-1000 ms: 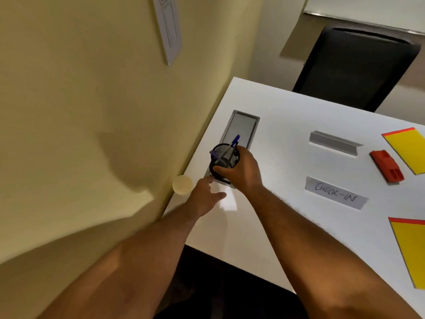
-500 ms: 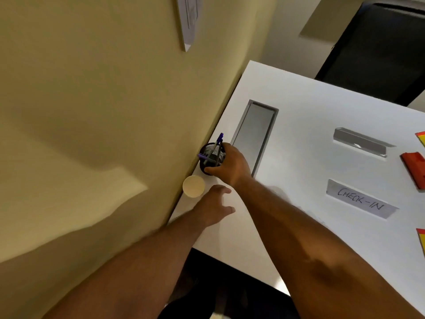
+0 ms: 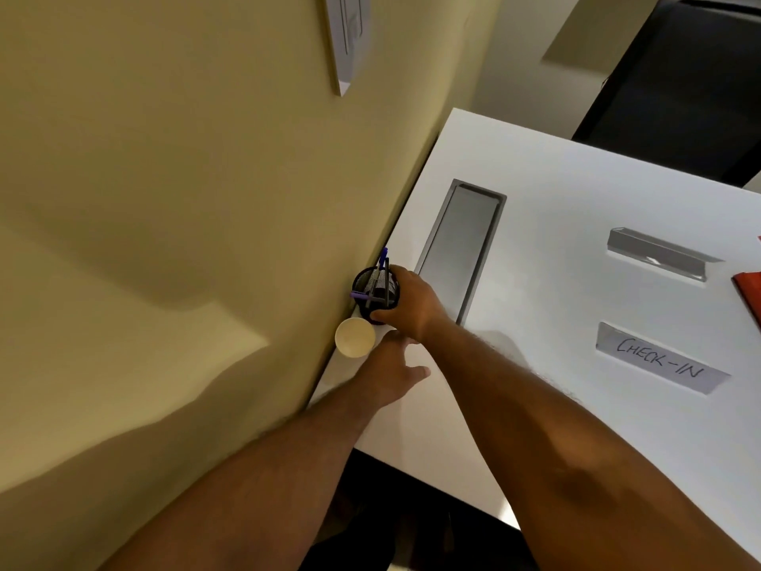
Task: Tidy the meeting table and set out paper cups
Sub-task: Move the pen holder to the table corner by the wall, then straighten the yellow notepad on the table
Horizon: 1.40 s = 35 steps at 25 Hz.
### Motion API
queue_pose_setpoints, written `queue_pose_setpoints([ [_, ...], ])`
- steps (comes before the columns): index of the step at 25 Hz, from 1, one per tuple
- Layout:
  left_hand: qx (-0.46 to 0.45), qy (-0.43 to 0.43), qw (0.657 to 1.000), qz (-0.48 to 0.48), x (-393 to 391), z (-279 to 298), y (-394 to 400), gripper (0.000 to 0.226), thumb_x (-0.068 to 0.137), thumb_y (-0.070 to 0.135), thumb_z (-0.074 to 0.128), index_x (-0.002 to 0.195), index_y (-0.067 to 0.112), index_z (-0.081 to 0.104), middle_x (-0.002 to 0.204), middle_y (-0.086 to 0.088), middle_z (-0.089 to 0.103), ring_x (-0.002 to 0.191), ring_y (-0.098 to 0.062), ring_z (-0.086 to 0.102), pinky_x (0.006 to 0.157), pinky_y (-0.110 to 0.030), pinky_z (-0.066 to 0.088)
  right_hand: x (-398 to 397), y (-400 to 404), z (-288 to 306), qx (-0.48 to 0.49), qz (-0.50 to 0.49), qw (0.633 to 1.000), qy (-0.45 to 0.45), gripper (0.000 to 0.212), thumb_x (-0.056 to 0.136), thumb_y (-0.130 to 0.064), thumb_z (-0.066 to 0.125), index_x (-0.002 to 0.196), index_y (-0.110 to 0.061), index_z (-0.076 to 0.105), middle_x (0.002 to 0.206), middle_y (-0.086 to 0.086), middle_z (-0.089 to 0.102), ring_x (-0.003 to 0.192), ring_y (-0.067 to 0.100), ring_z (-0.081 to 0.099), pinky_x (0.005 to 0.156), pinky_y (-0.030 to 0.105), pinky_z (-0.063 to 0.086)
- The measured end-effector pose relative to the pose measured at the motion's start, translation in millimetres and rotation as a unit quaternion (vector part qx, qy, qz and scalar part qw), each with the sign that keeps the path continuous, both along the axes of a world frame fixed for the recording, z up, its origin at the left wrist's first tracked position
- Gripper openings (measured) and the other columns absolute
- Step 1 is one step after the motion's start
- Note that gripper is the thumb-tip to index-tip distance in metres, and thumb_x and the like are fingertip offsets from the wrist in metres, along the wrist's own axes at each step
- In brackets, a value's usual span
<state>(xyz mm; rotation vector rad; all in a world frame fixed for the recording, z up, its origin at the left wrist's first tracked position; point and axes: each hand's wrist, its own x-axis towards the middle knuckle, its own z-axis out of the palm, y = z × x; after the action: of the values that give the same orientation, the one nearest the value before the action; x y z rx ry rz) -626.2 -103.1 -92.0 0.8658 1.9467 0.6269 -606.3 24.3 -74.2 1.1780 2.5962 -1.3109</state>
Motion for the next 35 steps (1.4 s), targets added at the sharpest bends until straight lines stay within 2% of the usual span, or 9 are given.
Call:
queue_pose_setpoints([
  [6, -0.018, -0.033, 0.999, 0.026, 10.2, 4.7, -3.9, 0.075, 0.090, 0.034, 0.077, 0.154, 0.024, 0.038, 0.156, 0.000, 0.048, 0.146, -0.023, 0.042, 0.117, -0.041, 0.037, 17.8, -3.5, -1.0, -0.039, -0.003, 0.999, -0.001, 0.111, 0.079, -0.047, 0.086, 0.165, -0.020, 0.022, 0.163, 0.008, 0.043, 0.147, 0.030, 0.043, 0.118, 0.044, 0.039],
  [13, 0.063, -0.013, 0.991, 0.121, 2.6, 30.9, 6.1, 0.043, 0.093, 0.018, 0.073, 0.134, 0.022, 0.060, 0.128, 0.001, 0.062, 0.115, -0.020, 0.060, 0.101, -0.041, 0.054, 81.9, -14.3, 15.0, 0.006, -0.133, 0.991, 0.030, 0.070, 0.094, -0.056, 0.067, 0.154, -0.031, 0.042, 0.151, -0.001, 0.057, 0.134, 0.023, 0.058, 0.105, 0.036, 0.047],
  [18, 0.090, -0.035, 0.988, 0.117, 23.4, 34.1, 7.6, 0.027, 0.092, 0.016, 0.072, 0.117, 0.026, 0.066, 0.115, 0.003, 0.066, 0.104, -0.017, 0.062, 0.074, -0.015, 0.045, 135.4, -31.7, 34.1, 0.031, -0.158, 0.987, 0.018, 0.067, 0.096, -0.059, 0.063, 0.153, -0.028, 0.046, 0.150, 0.001, 0.059, 0.131, 0.024, 0.060, 0.106, 0.038, 0.051],
  [19, 0.095, -0.039, 0.989, 0.107, 32.6, 32.7, 7.6, 0.024, 0.093, 0.015, 0.072, 0.112, 0.028, 0.066, 0.113, 0.003, 0.067, 0.103, -0.016, 0.063, 0.074, -0.013, 0.043, 147.5, -36.1, 35.6, 0.036, -0.165, 0.986, 0.008, 0.066, 0.096, -0.057, 0.063, 0.153, -0.026, 0.046, 0.150, 0.001, 0.058, 0.132, 0.024, 0.060, 0.107, 0.039, 0.051],
  [22, 0.097, -0.035, 0.992, 0.077, 66.8, 27.3, 4.3, 0.033, 0.094, 0.013, 0.071, 0.125, 0.022, 0.065, 0.127, 0.001, 0.062, 0.109, -0.012, 0.060, 0.083, -0.014, 0.044, 186.8, -49.0, 36.4, 0.041, -0.194, 0.980, -0.013, 0.063, 0.098, -0.053, 0.063, 0.152, -0.024, 0.046, 0.150, 0.001, 0.058, 0.131, 0.025, 0.060, 0.108, 0.042, 0.051],
  [25, 0.115, -0.043, 0.990, 0.069, 97.3, 21.2, -0.2, 0.034, 0.093, 0.008, 0.071, 0.126, 0.017, 0.065, 0.131, -0.002, 0.062, 0.111, -0.016, 0.063, 0.087, -0.017, 0.050, 223.7, -61.7, 34.4, 0.046, -0.215, 0.975, -0.019, 0.062, 0.097, -0.053, 0.064, 0.150, -0.024, 0.048, 0.147, 0.001, 0.059, 0.129, 0.024, 0.060, 0.108, 0.042, 0.051],
  [28, 0.109, -0.042, 0.991, 0.069, 127.0, 22.9, -5.2, 0.036, 0.092, 0.006, 0.072, 0.122, 0.024, 0.065, 0.129, 0.002, 0.062, 0.104, -0.015, 0.064, 0.084, -0.016, 0.051, 266.1, -73.8, 31.6, 0.042, -0.227, 0.973, -0.023, 0.061, 0.095, -0.058, 0.062, 0.146, -0.026, 0.050, 0.144, -0.001, 0.061, 0.126, 0.023, 0.061, 0.104, 0.039, 0.051],
  [32, 0.096, -0.044, 0.991, 0.082, 171.4, 36.2, -13.5, 0.044, 0.087, -0.002, 0.063, 0.118, 0.029, 0.065, 0.125, 0.006, 0.064, 0.113, -0.016, 0.061, 0.099, -0.029, 0.050, 323.1, -83.8, 33.0, 0.043, -0.238, 0.970, -0.004, 0.059, 0.092, -0.061, 0.064, 0.141, -0.030, 0.053, 0.138, -0.005, 0.063, 0.121, 0.018, 0.062, 0.095, 0.031, 0.048],
  [35, 0.110, -0.048, 0.989, 0.084, 227.5, 52.3, -19.8, 0.042, 0.087, 0.000, 0.061, 0.118, 0.027, 0.065, 0.125, 0.003, 0.064, 0.111, -0.017, 0.063, 0.090, -0.029, 0.054, 383.0, -90.9, 34.7, 0.062, -0.232, 0.971, 0.000, 0.057, 0.093, -0.055, 0.068, 0.141, -0.027, 0.054, 0.135, -0.003, 0.064, 0.118, 0.020, 0.065, 0.096, 0.033, 0.052],
])
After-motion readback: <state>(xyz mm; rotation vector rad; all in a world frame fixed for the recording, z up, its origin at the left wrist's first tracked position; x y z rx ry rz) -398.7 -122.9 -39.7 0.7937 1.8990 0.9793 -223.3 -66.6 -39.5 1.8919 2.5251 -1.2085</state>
